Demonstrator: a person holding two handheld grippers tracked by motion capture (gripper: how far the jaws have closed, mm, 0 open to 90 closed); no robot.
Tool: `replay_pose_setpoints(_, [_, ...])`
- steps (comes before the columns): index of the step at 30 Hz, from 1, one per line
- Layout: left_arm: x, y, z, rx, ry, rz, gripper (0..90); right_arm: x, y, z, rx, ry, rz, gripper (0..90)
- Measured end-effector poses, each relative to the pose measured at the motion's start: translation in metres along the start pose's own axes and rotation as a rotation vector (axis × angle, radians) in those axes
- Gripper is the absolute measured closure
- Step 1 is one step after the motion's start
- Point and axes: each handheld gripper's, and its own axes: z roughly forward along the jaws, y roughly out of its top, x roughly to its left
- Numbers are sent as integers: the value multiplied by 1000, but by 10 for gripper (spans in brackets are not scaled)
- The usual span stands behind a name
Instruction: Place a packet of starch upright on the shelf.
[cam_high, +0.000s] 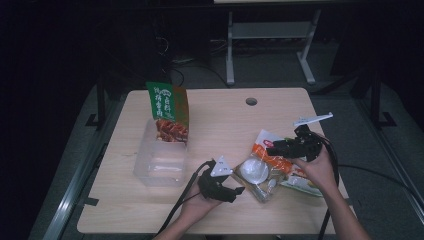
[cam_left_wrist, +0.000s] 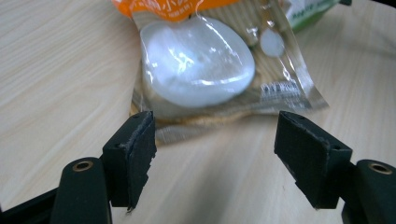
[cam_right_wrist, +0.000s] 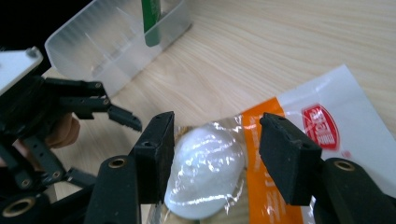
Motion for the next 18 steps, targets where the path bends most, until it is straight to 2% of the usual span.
replay_pose_setpoints(4, [1, 8, 11, 3, -2, -7, 318, -2, -8, -7, 6, -11, 12, 448])
replay_pose_setpoints(9, [4, 14, 19, 23, 14, -1, 384, -7, -19, -14, 10, -21, 30, 448])
replay_pose_setpoints(12, [6, 16, 22, 24, 21, 6, 431, -8, -26, -18, 9, -34, 37, 451])
replay_pose_setpoints(18, [6, 17, 32, 44, 16, -11, 466, -12, -44, -24, 20, -47, 65, 450])
